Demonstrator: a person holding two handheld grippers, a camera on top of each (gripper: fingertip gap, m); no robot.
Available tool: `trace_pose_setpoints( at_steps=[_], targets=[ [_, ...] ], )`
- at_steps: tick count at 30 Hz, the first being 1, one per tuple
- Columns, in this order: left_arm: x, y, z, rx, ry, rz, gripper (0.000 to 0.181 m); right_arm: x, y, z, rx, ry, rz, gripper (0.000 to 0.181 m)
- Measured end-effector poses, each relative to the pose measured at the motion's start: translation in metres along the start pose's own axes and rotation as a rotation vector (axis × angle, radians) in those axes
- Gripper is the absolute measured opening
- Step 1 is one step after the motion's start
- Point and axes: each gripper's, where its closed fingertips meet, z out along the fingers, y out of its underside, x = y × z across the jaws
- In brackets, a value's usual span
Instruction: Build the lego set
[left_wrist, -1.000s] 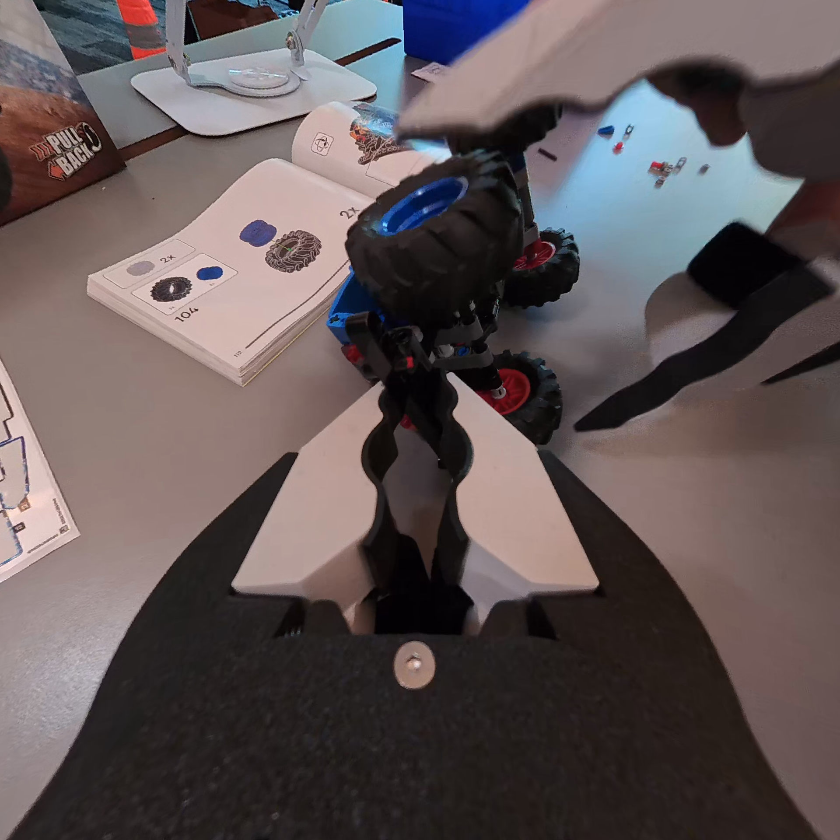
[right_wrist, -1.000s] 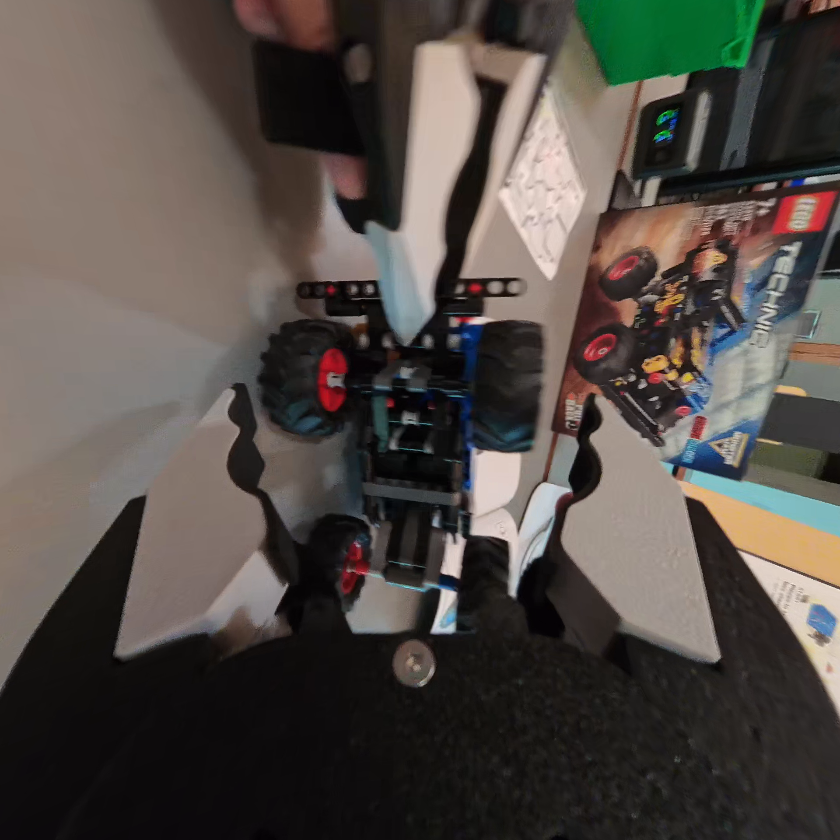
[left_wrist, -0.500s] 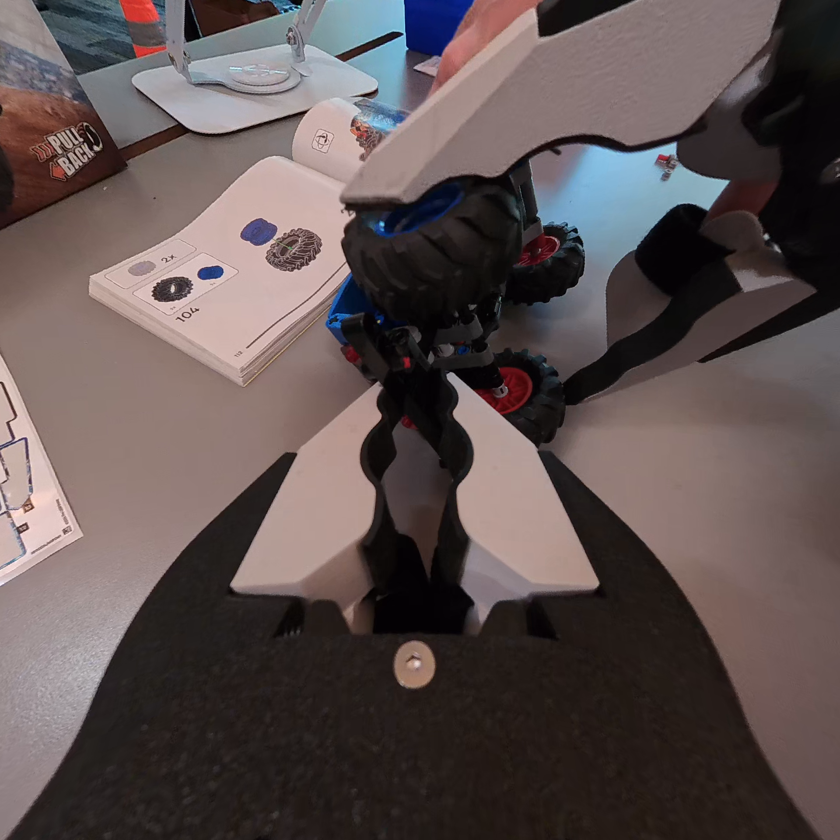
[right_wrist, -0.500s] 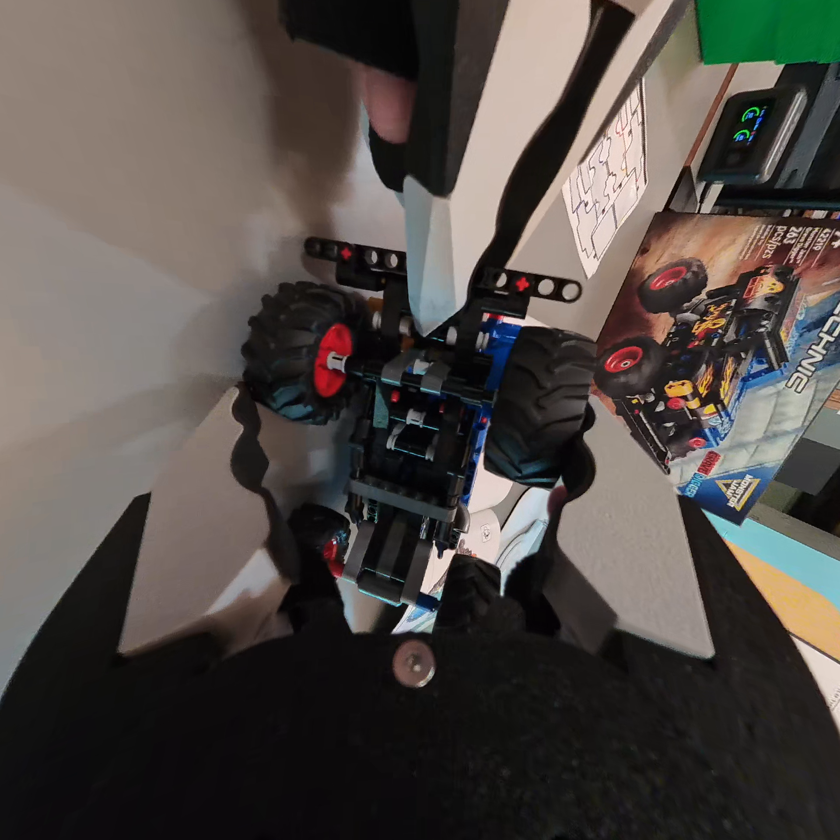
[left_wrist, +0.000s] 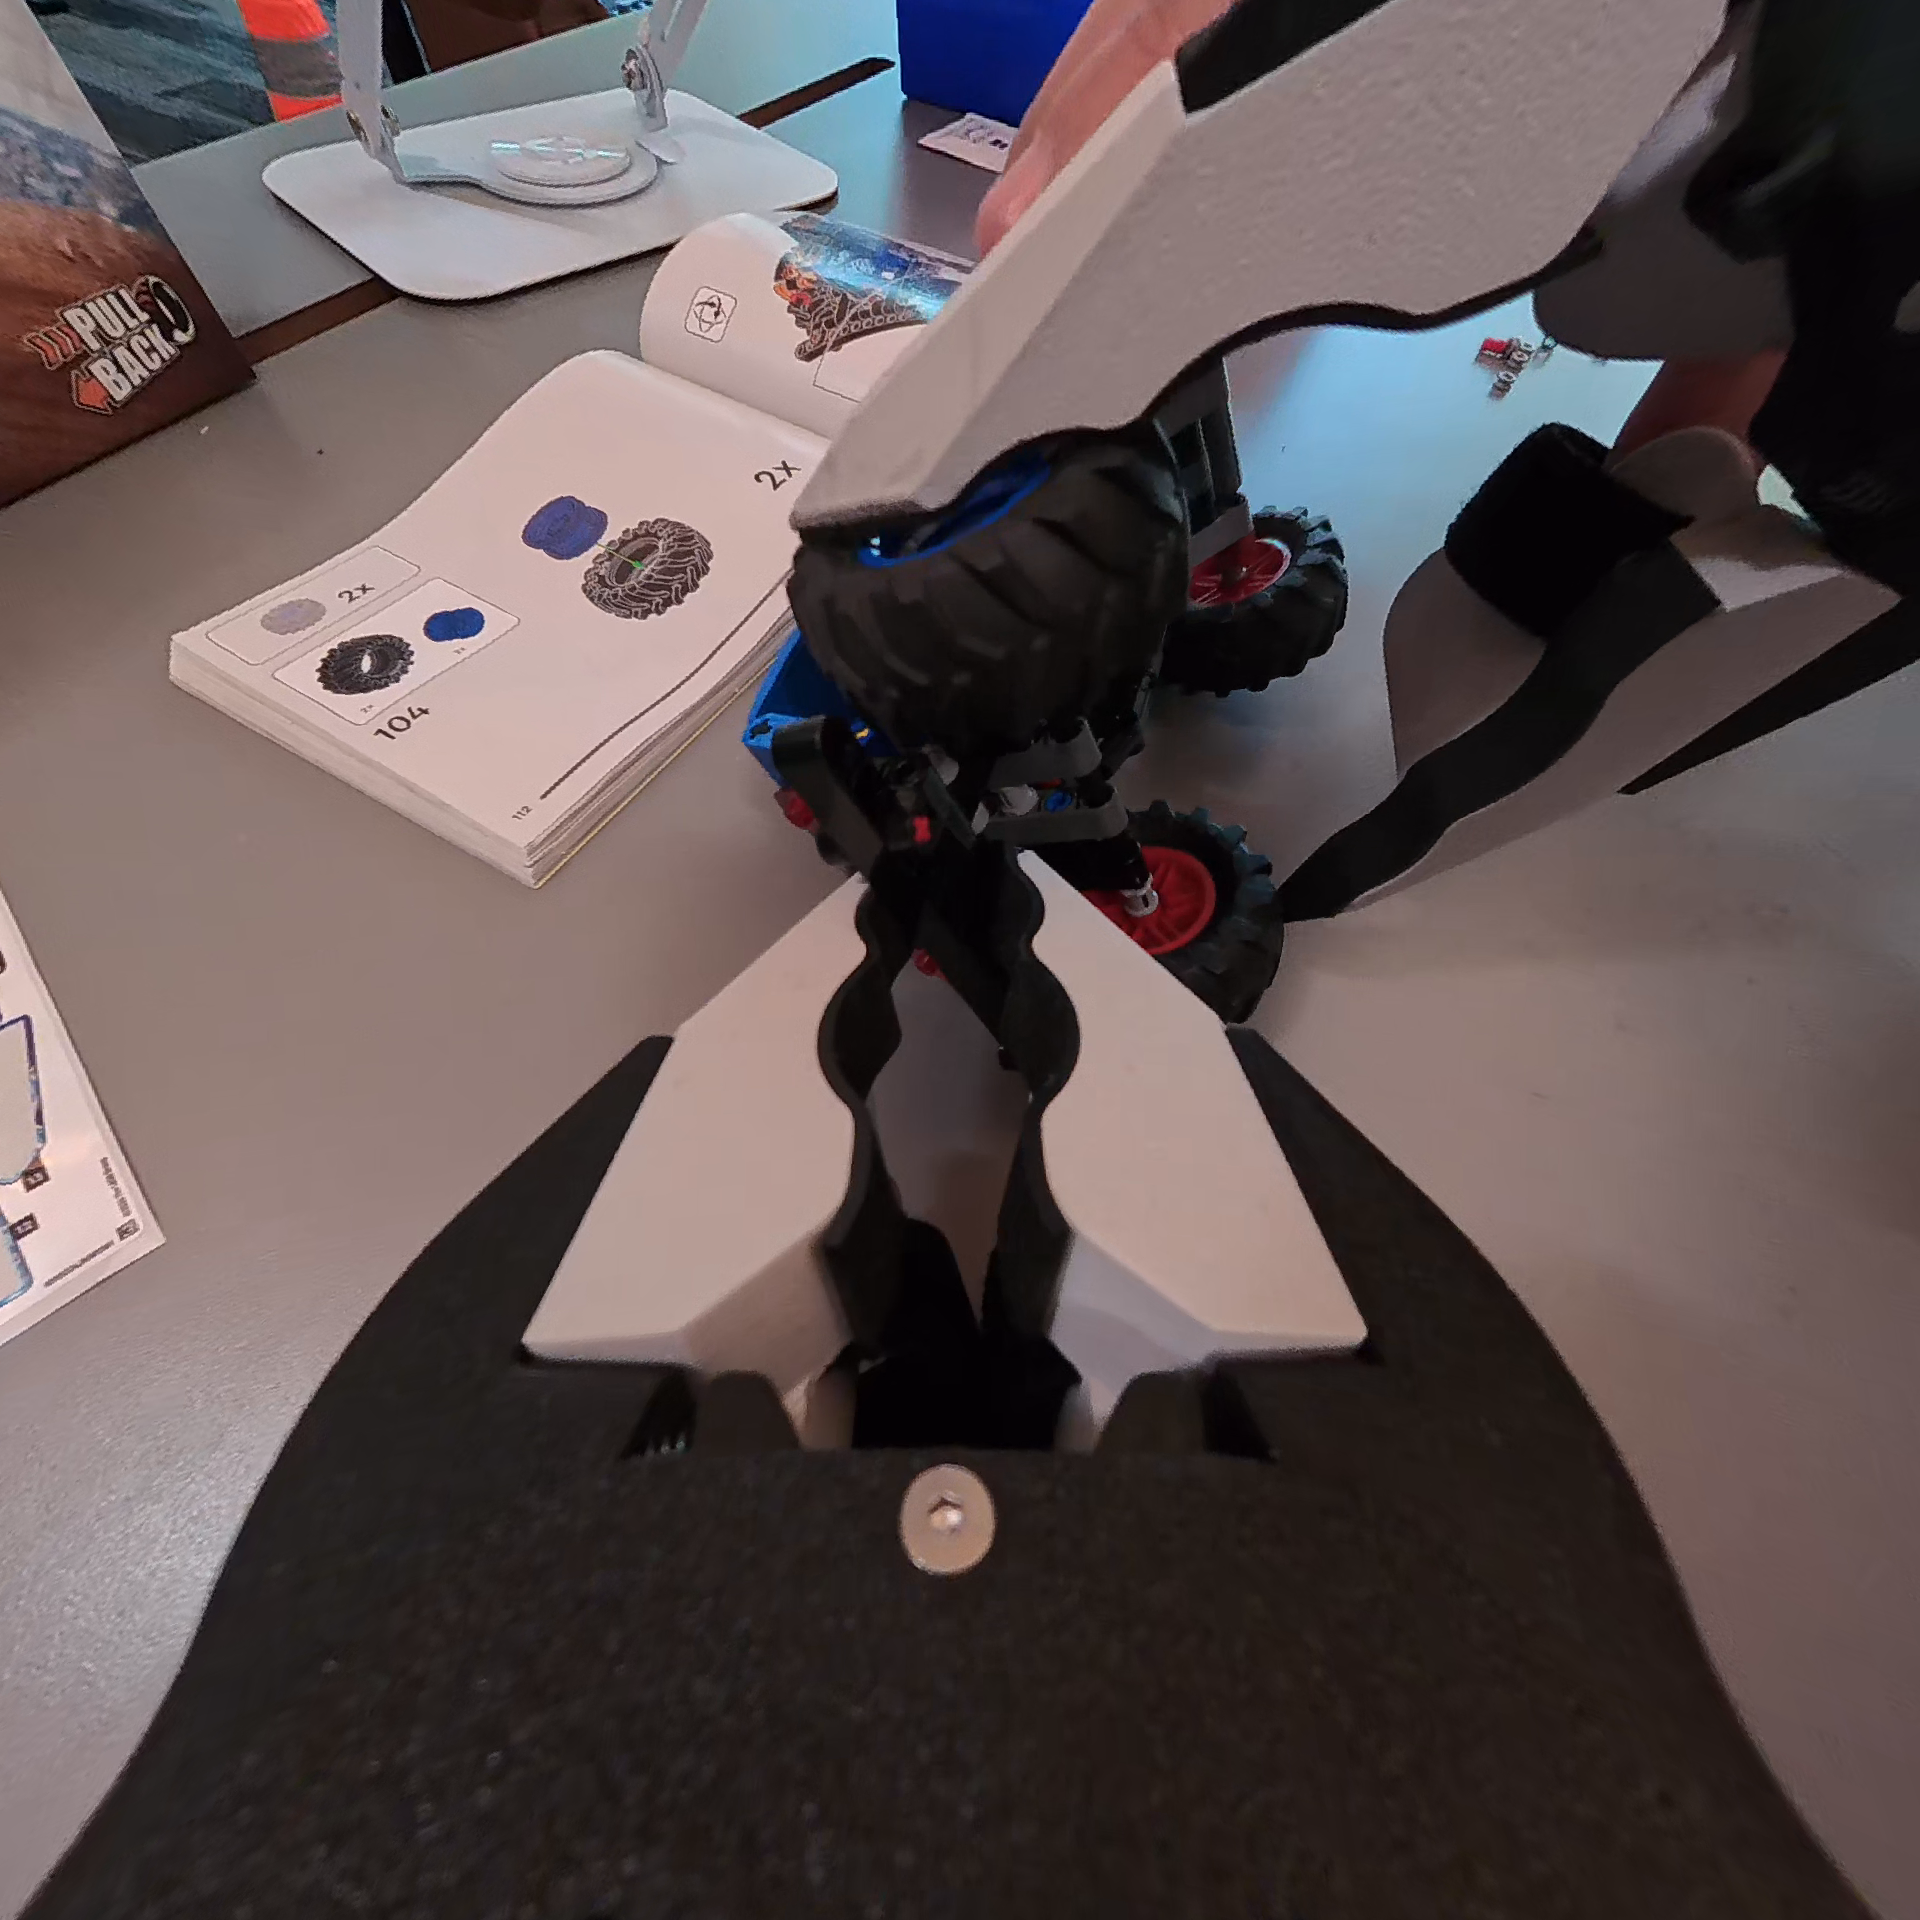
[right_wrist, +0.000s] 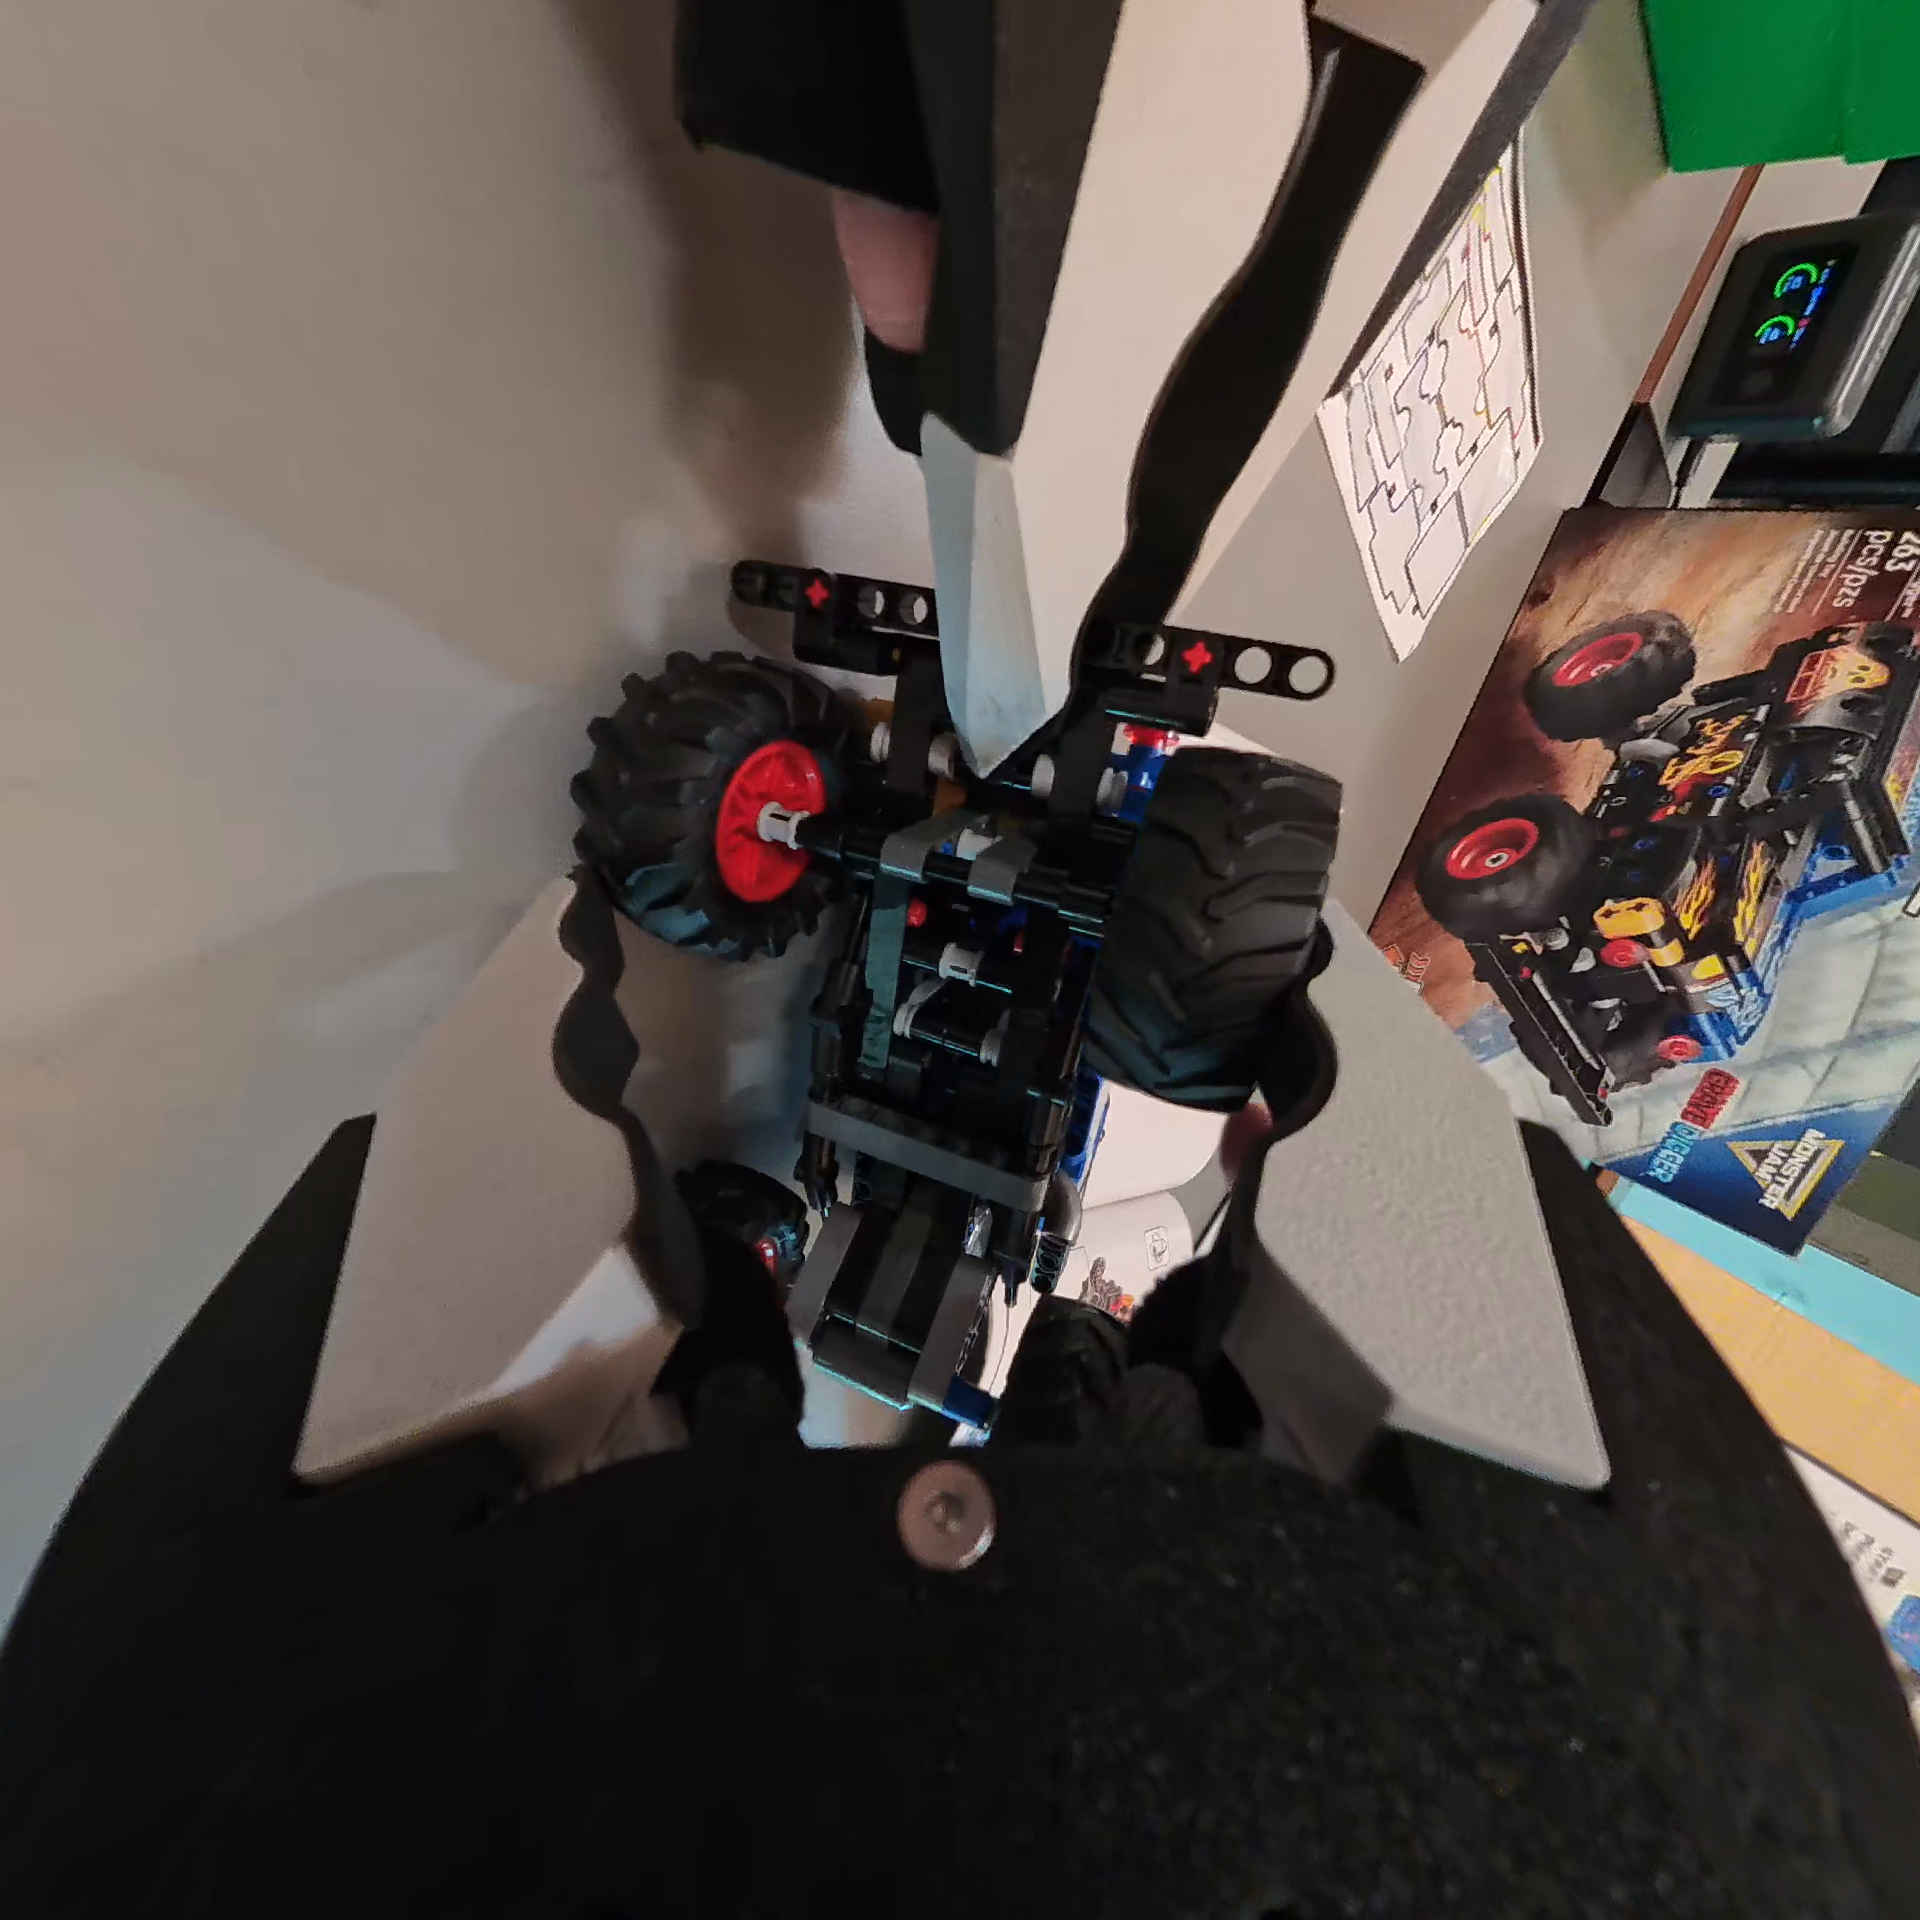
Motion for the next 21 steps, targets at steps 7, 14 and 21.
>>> trace_pose_setpoints(
  at_steps=[7,14,21],
  targets=[
    [0.003,-0.001,-0.001,0.010,-0.005,0.027,0.011,0.001,0.010,-0.006,-0.038,0.080,-0.039,0.127],
    [0.011,-0.002,-0.002,0.023,0.000,0.096,0.010,0.004,0.021,-0.044,0.093,0.074,0.235,0.124],
    [0.023,-0.003,-0.005,0.049,-0.067,0.272,0.009,0.001,0.069,-0.074,0.393,-0.166,0.848,0.101]
  ],
)
